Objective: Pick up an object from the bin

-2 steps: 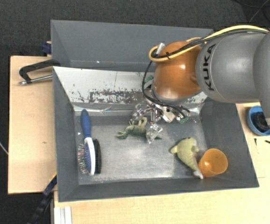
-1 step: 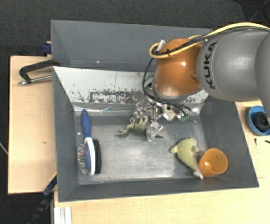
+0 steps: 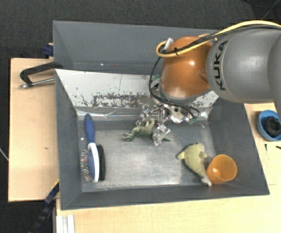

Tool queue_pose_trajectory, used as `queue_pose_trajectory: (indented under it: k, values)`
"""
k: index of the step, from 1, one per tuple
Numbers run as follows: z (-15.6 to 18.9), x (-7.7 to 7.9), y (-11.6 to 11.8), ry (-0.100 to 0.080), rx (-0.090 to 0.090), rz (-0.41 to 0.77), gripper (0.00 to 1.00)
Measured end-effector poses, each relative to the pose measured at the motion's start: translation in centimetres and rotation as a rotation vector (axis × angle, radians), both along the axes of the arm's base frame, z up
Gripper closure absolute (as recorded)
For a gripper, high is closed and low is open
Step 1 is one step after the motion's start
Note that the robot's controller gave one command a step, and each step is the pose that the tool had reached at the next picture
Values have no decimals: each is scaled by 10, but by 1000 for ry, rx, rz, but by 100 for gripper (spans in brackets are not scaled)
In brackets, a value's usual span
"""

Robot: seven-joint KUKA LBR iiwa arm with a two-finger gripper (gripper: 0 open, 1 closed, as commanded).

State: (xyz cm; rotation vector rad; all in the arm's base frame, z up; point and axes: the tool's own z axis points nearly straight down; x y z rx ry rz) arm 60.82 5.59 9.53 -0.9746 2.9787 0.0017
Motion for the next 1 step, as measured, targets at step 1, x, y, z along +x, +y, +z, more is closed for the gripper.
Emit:
queue_pose_trajectory:
  k: [1]
  values:
    - [22,2,1,-1,0,-2,100]
